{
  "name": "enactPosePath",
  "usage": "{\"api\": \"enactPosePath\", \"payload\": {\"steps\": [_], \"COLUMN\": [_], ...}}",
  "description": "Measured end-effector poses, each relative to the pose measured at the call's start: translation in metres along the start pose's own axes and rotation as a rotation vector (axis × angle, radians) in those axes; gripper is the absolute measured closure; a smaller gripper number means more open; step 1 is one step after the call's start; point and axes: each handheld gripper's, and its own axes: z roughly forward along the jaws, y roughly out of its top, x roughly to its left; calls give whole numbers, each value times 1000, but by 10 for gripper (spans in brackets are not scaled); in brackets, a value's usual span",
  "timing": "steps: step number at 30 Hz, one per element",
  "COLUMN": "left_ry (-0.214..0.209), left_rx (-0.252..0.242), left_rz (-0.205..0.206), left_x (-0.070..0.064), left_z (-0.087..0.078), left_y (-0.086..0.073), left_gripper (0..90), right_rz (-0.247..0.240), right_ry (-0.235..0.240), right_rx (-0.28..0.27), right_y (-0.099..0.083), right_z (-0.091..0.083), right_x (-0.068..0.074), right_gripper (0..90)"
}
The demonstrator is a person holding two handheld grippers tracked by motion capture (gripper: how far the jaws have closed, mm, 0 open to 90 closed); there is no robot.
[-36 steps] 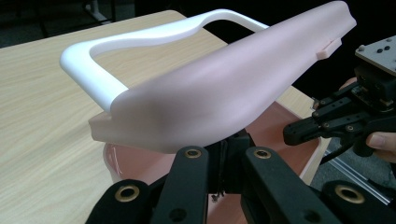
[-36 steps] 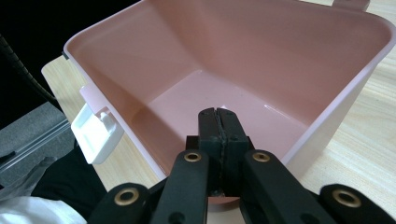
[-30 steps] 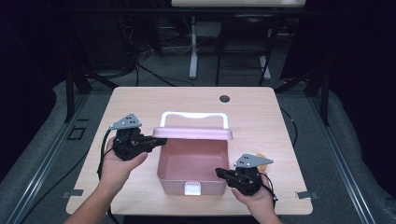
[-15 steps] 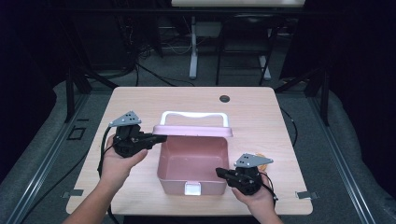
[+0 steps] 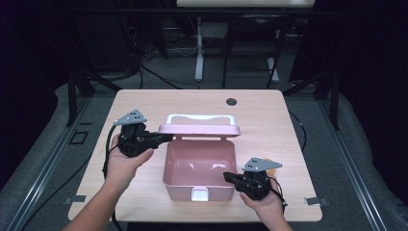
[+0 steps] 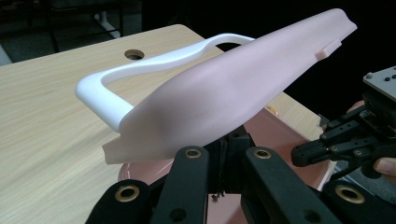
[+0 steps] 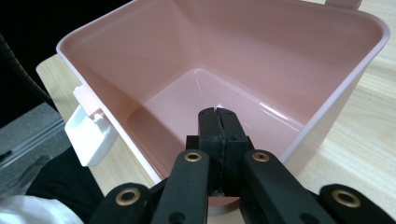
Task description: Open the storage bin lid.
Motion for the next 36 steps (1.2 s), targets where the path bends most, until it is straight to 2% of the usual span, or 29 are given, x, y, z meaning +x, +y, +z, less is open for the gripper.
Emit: {"api": "enactPosePath", "payload": {"steps": [23, 30, 36], "left_ry": [41, 53, 63], "left_rx": [-24, -22, -23], "left_rz": [-8, -35, -44], "left_x": [11, 18, 25], "left_z": [8, 13, 17], "left_y": [16, 18, 19], "left_gripper": [896, 896, 896], "right_rz": [0, -5, -3], "right_ry": [10, 9, 11], "right_rx": [-10, -10, -12], "right_y": [-2, -2, -2], "right_z": [0, 0, 0], "right_x": [0, 1, 0], "right_gripper": [900, 900, 900]}}
